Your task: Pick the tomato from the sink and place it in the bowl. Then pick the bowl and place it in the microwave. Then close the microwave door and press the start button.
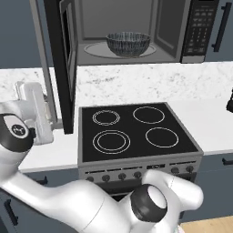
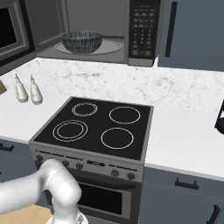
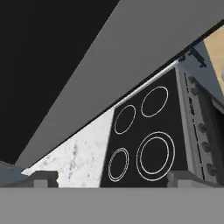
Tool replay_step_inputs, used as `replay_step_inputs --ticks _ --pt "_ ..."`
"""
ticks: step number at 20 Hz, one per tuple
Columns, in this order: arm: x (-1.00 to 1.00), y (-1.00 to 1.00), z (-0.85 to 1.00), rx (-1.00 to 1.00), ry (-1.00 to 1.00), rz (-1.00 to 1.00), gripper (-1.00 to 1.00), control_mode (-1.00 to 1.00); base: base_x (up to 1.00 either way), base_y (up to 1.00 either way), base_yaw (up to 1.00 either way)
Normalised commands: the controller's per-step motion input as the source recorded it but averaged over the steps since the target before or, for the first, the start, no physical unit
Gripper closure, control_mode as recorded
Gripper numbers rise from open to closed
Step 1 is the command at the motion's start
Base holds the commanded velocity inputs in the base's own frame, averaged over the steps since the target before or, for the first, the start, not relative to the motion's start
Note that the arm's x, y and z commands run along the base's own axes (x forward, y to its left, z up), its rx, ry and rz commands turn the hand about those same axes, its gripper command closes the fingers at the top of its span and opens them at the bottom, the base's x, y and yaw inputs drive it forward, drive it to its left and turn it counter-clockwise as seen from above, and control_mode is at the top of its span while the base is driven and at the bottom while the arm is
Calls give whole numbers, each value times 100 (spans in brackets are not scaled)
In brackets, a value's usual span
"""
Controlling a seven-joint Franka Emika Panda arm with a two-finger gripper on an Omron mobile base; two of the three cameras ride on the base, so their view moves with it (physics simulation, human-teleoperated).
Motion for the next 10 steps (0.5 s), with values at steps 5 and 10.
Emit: replay_step_inputs --ticks 5,10 --pt "0 -100 5 0 -23 -19 -100 -100 0 0 0" --pt "0 -100 3 0 -21 -16 -100 -100 0 0 0"
